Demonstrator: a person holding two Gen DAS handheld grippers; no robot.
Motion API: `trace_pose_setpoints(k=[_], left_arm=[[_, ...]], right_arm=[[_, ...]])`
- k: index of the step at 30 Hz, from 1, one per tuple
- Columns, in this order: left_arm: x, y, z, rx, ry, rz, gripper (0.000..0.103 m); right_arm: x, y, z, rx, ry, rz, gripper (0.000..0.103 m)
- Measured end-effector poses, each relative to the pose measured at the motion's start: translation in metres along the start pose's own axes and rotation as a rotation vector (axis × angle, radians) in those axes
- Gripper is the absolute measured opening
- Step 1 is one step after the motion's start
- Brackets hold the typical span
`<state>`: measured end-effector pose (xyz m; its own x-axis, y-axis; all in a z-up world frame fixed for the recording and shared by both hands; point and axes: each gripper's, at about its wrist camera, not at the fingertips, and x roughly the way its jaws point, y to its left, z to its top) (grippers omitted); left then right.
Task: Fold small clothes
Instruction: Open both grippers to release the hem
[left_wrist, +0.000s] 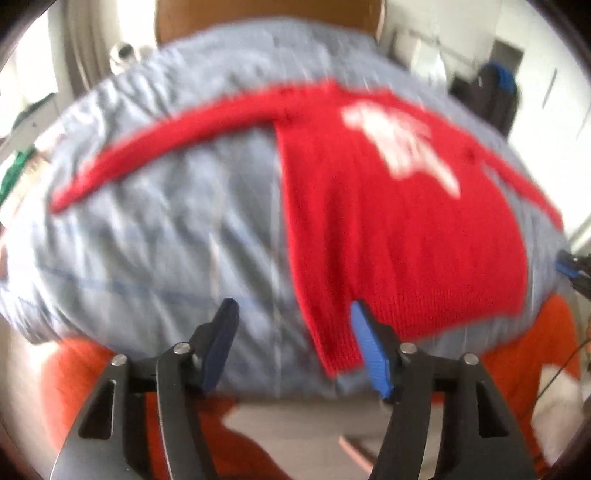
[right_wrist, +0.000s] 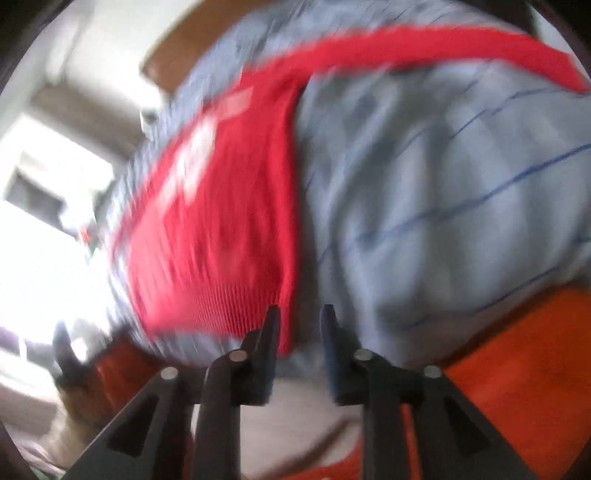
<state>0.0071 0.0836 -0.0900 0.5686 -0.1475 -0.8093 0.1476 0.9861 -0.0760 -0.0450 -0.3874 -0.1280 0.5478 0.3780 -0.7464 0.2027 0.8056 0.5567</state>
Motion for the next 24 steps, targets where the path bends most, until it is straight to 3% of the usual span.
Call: trace_pose_setpoints(k=[4,7,12,16,18,19,20,24], left_arm=[[-0.002,0.013,0.03,-0.041,-0.106,0.063,0.069],[0.012,0.025,0.051,-0.095,-0.167,0.105,0.07],[0.038,0.043,0.036,-0.14,-0.157,0.193,0.07],[0.057,0.06,0.021,-0.184,-0.07,0.204,0.07],[0.054,0.065,0.018,-0.212,-0.072,0.198,0.07],[0.051,0.068,0.019,-0.227,-0.085,0.201,0.07],[0.051,0.071,0.019,-0.237,-0.09,0.207,0.07],[0.052,0.078,0.018,-0.276,-0.096,0.217,0.07]], right_arm=[[-0.059,-0.076,0.053,0.216,-0.298,-0.068,0.033],[-0.079,-0.137,0.081,0.393,-0.423,-0.103,0.034],[-0.061,-0.183,0.112,0.478,-0.388,-0.059,0.036],[-0.061,-0.202,0.121,0.504,-0.379,-0.017,0.035],[-0.055,-0.2,0.129,0.501,-0.376,0.001,0.035],[-0.05,-0.197,0.131,0.489,-0.36,-0.017,0.026],[-0.046,-0.193,0.137,0.464,-0.334,-0.054,0.004],[-0.053,-0.149,0.155,0.363,-0.352,-0.128,0.004]])
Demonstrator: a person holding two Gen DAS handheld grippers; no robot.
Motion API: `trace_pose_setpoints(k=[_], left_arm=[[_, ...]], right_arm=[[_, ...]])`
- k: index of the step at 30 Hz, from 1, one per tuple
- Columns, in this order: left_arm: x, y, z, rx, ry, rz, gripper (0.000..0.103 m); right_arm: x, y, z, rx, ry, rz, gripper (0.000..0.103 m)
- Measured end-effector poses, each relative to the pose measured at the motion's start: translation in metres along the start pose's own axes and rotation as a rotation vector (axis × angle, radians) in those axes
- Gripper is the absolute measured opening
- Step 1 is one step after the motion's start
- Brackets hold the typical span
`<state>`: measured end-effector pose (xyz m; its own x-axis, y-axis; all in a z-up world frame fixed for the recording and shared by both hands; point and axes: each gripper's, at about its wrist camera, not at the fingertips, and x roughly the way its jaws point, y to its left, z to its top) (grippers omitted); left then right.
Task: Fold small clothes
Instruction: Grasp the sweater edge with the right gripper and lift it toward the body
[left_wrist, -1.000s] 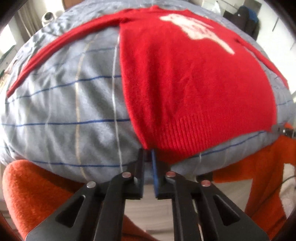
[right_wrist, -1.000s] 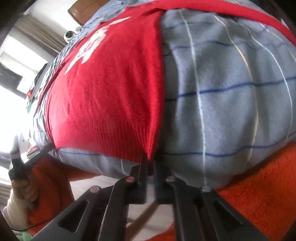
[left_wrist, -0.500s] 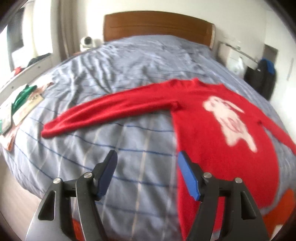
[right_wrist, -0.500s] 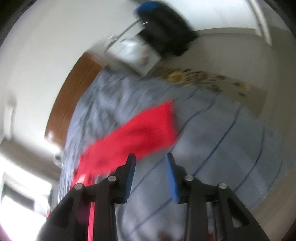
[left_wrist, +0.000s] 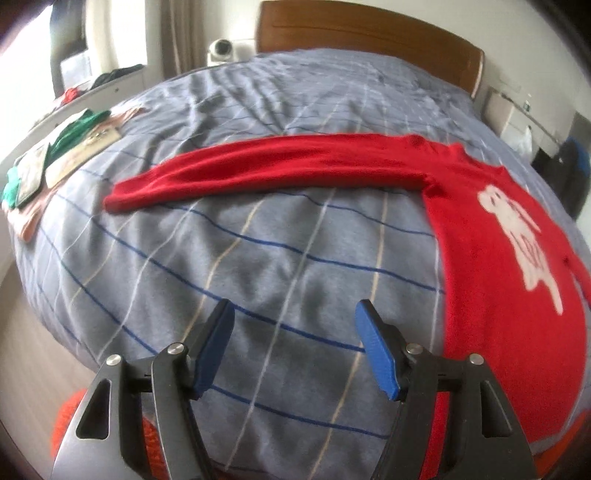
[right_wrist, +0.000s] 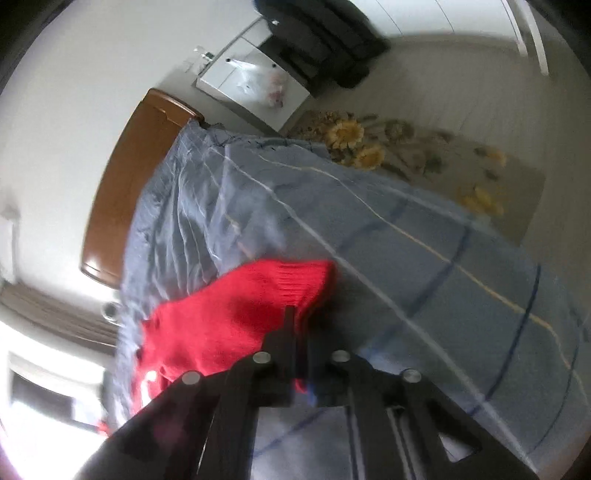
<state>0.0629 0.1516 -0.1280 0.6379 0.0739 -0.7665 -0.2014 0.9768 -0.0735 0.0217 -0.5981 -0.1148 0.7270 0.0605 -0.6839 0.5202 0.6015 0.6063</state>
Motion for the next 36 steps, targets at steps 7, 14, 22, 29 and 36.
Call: trace_pose_setpoints(k=[7,14,22,29,36], left_arm=[[0.005,0.008,0.005,-0.046,0.003,-0.019,0.07],[0.006,0.019,0.003,-0.077,0.017,-0.02,0.07],[0.009,0.017,0.003,-0.063,0.024,-0.037,0.078],[0.011,0.009,0.003,-0.039,0.025,-0.028,0.083],[0.016,-0.007,-0.002,0.036,0.03,0.009,0.091]], right_arm=[[-0.009,0.223,-0.017,-0.367,-0.03,0.222,0.004],[0.067,0.407,-0.128,-0.652,0.106,0.346,0.004],[0.161,0.42,-0.253,-0.613,0.416,0.447,0.044],[0.164,0.336,-0.225,-0.585,0.401,0.329,0.047],[0.144,0.201,-0.158,-0.457,0.294,0.071,0.045]])
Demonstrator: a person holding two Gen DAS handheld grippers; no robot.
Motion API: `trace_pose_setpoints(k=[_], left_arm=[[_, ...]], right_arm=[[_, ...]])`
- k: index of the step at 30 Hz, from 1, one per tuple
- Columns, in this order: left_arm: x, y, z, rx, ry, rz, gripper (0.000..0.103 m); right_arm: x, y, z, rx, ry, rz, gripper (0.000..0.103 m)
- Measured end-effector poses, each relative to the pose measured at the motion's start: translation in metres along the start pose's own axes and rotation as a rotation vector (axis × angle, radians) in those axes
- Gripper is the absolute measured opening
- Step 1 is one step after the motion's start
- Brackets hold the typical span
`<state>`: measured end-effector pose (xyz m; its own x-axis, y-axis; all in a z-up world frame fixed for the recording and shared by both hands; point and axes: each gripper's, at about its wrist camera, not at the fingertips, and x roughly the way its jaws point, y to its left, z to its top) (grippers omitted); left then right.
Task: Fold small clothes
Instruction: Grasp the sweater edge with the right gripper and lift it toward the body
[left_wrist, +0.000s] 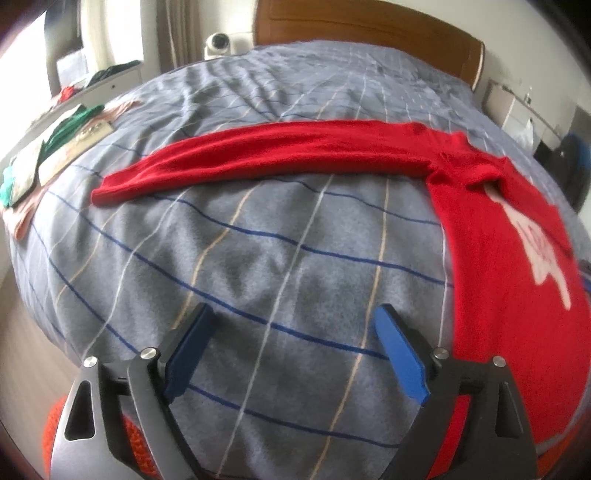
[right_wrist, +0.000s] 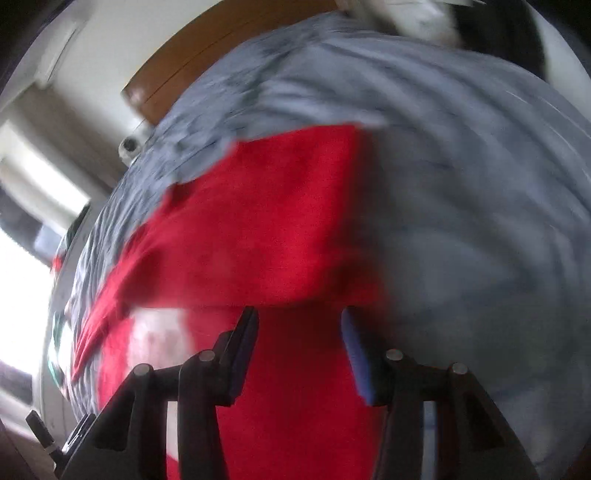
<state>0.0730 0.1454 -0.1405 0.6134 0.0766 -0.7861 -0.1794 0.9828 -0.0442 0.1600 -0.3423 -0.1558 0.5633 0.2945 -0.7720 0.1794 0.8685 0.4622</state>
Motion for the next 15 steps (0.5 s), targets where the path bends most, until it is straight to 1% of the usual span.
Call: trace_pose_setpoints(k=[2,4,5,7,9,12,14,15], left_arm=[[0.001,-0.004,0.0,0.013,0.0,0.009,0.091],[0.002,-0.006,0.0,0.017,-0.003,0.018,0.092],[0.002,-0.007,0.0,0.015,-0.006,0.025,0.092],[0.003,-0.008,0.0,0.011,-0.009,0.035,0.093],[0.003,-0.009,0.0,0.013,-0.01,0.04,0.093],[0.002,-0.009,-0.002,0.009,-0.008,0.033,0.093],[0.001,-0.007,-0.002,0.002,-0.004,0.025,0.093],[0.001,-0.006,-0.002,-0.002,-0.002,0.021,0.093]], right_arm=[[-0.019,-0.007,-0.01,-0.023,-0.021,-0.046,0.046],[-0.034,0.001,-0.019,-0.083,-0.041,-0.051,0.046],[-0.039,0.011,-0.02,-0.138,-0.043,-0.055,0.046],[-0.043,0.049,-0.025,-0.299,-0.044,-0.058,0.046],[-0.036,0.097,-0.031,-0.479,-0.03,-0.054,0.046],[-0.01,0.181,-0.049,-0.753,0.012,-0.013,0.046],[0.014,0.231,-0.06,-0.896,0.04,0.035,0.046],[0.027,0.255,-0.066,-0.965,0.05,0.045,0.046]])
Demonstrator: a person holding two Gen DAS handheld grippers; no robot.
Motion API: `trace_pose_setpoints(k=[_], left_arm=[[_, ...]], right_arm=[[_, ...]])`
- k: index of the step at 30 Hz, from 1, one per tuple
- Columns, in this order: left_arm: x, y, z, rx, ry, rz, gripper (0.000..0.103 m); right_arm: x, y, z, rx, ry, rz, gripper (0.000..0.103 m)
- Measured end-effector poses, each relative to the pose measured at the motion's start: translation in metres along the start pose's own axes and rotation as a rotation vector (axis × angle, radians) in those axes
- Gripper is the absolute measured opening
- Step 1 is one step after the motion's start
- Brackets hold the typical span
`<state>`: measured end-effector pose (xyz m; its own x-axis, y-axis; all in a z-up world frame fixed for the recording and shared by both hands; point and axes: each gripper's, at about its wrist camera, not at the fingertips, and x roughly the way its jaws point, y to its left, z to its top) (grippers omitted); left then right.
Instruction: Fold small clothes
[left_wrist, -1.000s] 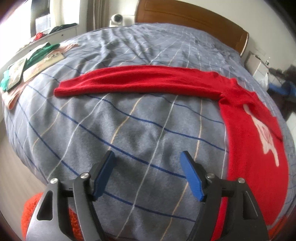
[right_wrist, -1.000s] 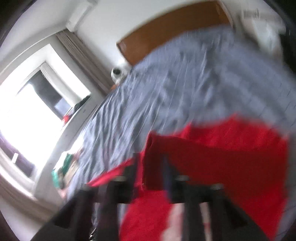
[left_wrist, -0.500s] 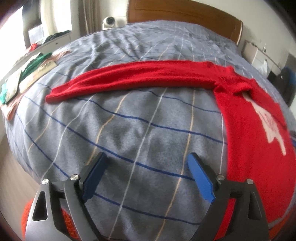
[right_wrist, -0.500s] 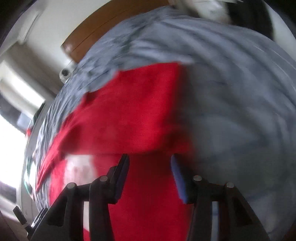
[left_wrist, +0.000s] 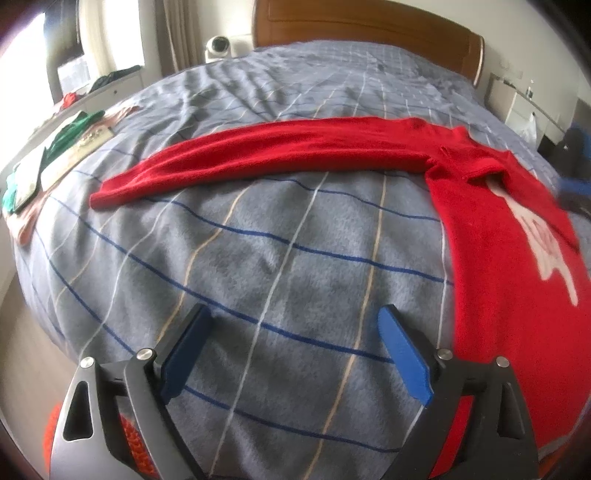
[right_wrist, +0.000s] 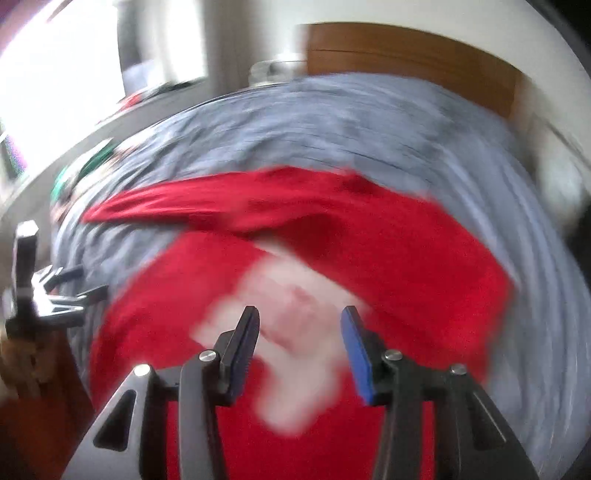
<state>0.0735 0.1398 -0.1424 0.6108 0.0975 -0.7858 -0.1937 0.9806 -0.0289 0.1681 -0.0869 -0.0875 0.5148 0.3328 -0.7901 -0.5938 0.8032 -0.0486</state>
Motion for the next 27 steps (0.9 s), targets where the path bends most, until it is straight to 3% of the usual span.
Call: trace_pose_setpoints(k=[2,7,9,10,12,15,16,17,18,19,21,27], left_arm=[[0.0,0.003,0.0,-0.012,0.006,-0.011,0.093],[0.002,0.011,0.003,-0.045,0.026,-0.051,0.093],[0.005,0.014,0.004,-0.058,0.034,-0.06,0.093],[0.006,0.015,0.005,-0.065,0.038,-0.063,0.093],[0.008,0.017,0.006,-0.076,0.042,-0.069,0.093],[0.008,0.015,0.005,-0.07,0.044,-0.057,0.094],[0.008,0.014,0.005,-0.063,0.043,-0.05,0.094],[0.008,0.013,0.004,-0.06,0.041,-0.047,0.094],[0.007,0.012,0.004,-0.057,0.04,-0.044,0.094],[0.007,0.013,0.003,-0.058,0.039,-0.043,0.094],[0.007,0.013,0.004,-0.063,0.04,-0.041,0.094],[0.008,0.01,0.003,-0.066,0.039,-0.023,0.094]], right_arm=[[0.027,0.025,0.023,-0.11,0.026,-0.018,0.046],[0.107,0.052,0.049,-0.377,0.164,-0.22,0.046],[0.128,0.051,0.052,-0.392,0.211,-0.238,0.031],[0.131,0.048,0.051,-0.358,0.22,-0.239,0.013],[0.126,0.028,0.063,-0.14,0.161,-0.187,0.012],[0.119,-0.014,0.066,0.251,0.06,-0.007,0.012],[0.123,-0.024,0.06,0.34,0.065,0.053,0.015],[0.128,-0.031,0.056,0.395,0.082,0.103,0.032],[0.13,-0.036,0.05,0.447,0.096,0.163,0.041],[0.126,-0.04,0.044,0.475,0.079,0.217,0.047],[0.113,-0.046,0.037,0.503,0.055,0.281,0.047],[0.082,-0.066,0.049,0.506,0.048,0.196,0.047]])
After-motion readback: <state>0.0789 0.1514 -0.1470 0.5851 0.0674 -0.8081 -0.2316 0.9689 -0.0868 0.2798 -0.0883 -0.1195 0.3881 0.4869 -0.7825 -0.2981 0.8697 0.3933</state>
